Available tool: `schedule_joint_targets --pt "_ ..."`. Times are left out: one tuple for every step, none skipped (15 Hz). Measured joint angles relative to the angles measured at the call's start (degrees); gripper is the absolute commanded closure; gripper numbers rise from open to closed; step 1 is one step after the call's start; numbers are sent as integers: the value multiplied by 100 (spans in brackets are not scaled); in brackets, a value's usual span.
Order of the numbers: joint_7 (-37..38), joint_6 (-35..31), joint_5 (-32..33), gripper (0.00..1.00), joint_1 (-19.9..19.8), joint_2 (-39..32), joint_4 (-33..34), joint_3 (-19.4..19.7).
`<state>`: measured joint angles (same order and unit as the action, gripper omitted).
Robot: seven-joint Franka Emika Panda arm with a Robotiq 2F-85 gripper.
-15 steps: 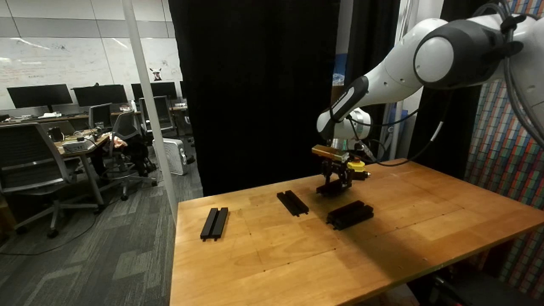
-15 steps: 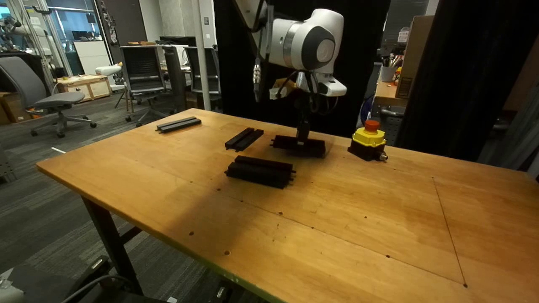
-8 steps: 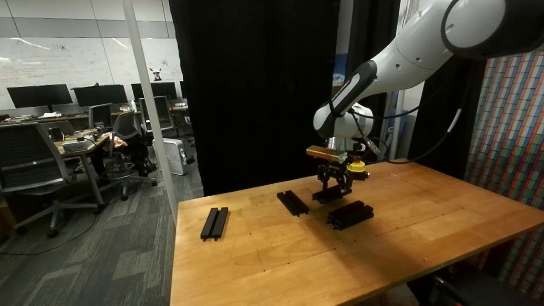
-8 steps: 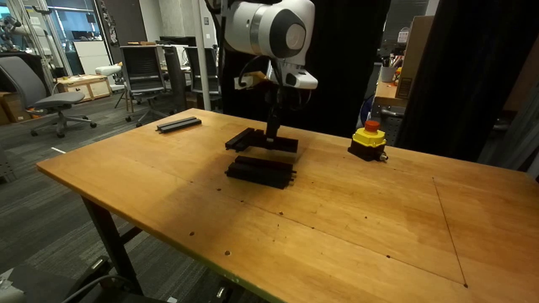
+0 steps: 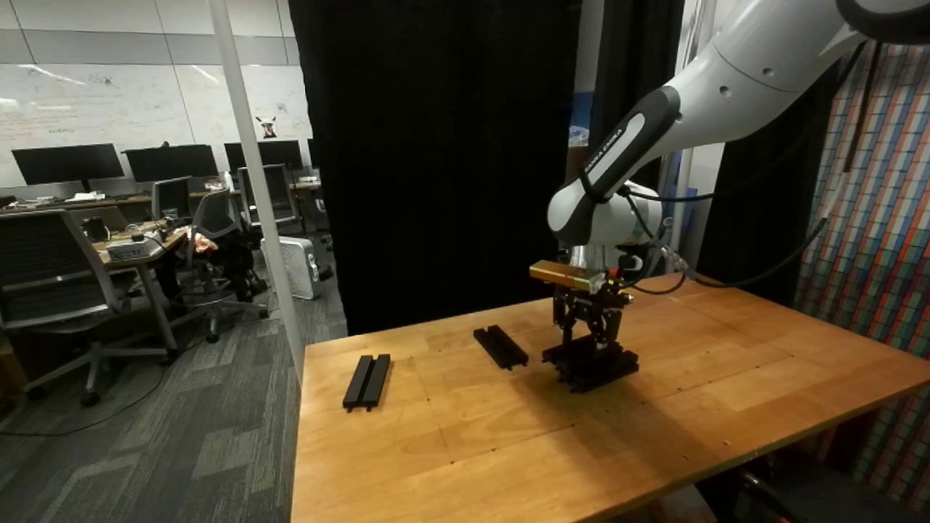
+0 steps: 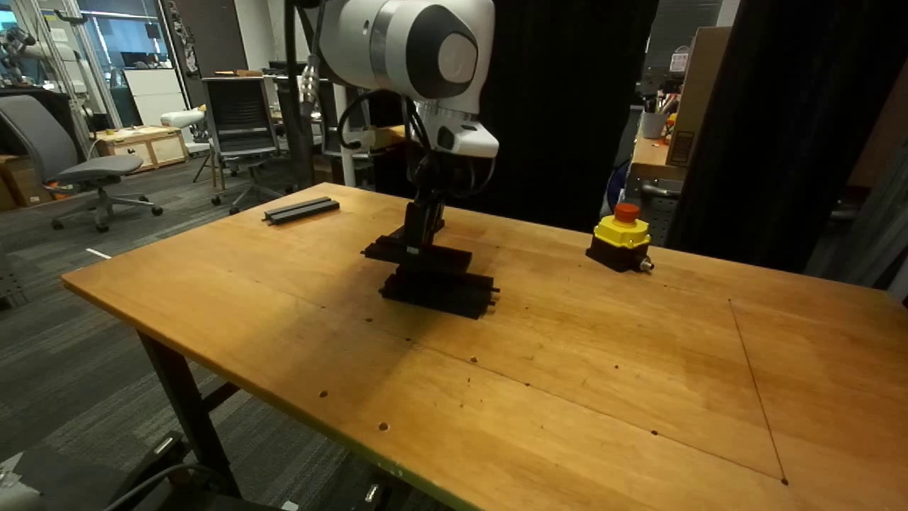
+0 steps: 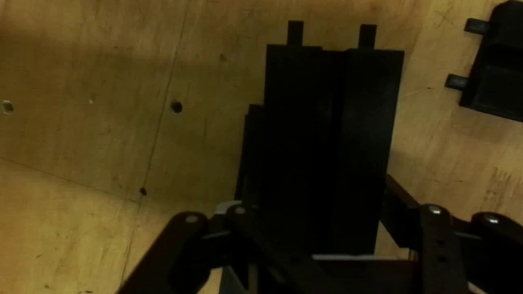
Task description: Stack the black objects on the table
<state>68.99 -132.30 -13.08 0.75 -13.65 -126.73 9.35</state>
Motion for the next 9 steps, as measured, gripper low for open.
schedule_joint_targets --pt "69 -72 60 54 0 63 -117 -13" --pt "151 -151 141 54 0 110 -216 -18" --pt "241 -236 244 54 0 150 -305 -17" --pt "348 -311 359 54 0 174 -372 -15" --pt "451 -381 461 54 -1 190 -428 -14" --pt "546 -448 559 54 -1 192 -469 -12" --pt "630 -502 638 54 -1 192 -502 -10" --pt "690 -558 704 54 -2 192 -530 -9" --pt "746 -613 761 54 -3 192 -557 -7"
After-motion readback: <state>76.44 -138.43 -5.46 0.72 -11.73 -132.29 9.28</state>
